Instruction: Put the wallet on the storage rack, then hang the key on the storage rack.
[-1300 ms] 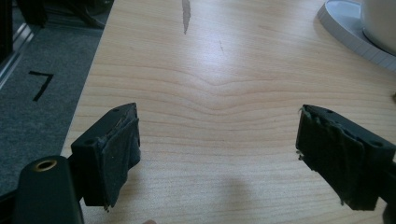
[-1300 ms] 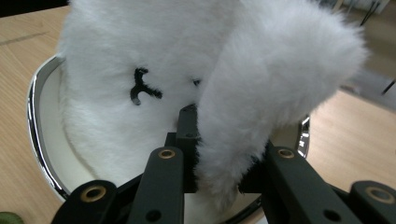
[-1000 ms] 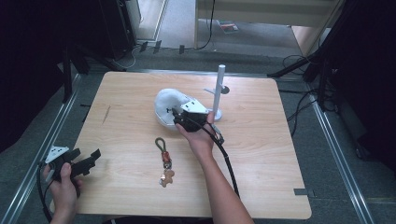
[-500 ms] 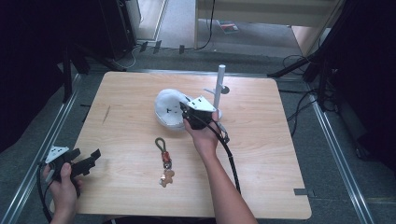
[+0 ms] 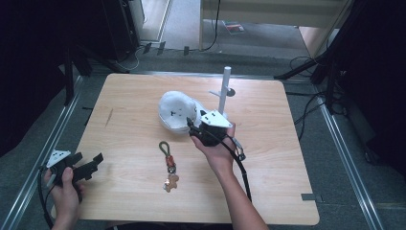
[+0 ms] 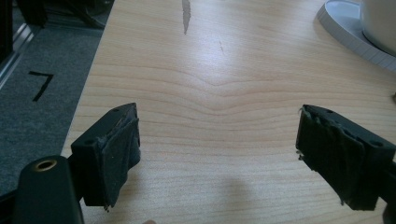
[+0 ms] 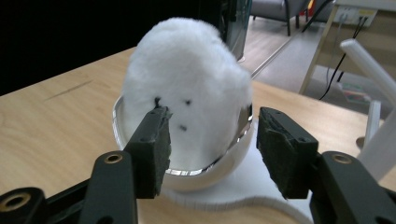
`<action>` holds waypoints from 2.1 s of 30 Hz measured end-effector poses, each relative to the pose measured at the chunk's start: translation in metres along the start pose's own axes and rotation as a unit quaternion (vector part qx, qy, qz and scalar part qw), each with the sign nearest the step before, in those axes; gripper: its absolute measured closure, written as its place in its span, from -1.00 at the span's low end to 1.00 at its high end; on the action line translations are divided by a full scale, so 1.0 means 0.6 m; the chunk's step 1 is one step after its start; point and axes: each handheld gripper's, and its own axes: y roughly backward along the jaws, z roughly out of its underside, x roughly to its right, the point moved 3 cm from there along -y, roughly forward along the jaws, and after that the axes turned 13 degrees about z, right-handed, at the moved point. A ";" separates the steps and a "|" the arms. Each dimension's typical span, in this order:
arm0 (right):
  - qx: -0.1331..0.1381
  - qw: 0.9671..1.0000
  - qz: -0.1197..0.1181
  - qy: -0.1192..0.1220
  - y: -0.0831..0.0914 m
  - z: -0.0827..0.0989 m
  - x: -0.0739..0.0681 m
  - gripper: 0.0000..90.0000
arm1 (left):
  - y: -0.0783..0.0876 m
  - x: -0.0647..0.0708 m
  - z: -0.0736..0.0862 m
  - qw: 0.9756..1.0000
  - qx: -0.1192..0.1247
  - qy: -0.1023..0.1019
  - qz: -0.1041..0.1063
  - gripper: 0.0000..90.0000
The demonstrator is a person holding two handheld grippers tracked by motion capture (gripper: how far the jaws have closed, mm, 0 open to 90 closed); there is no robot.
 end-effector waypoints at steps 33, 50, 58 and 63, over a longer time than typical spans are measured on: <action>-0.268 0.962 0.041 -0.038 0.134 0.099 -0.009 -0.72 | 0.000 0.000 0.000 1.000 0.000 0.002 -0.001 -0.68; -0.370 0.925 0.019 -0.084 0.130 0.107 -0.052 -0.97 | -0.001 -0.001 0.000 1.000 -0.005 0.003 0.000 -0.68; -0.415 0.908 -0.009 -0.063 0.122 0.102 -0.088 -0.72 | -0.003 -0.001 -0.001 1.000 -0.007 0.005 0.003 -0.68; -0.402 0.914 0.021 -0.045 0.109 0.099 -0.112 -0.71 | -0.003 -0.001 -0.001 1.000 -0.007 0.007 0.004 -0.68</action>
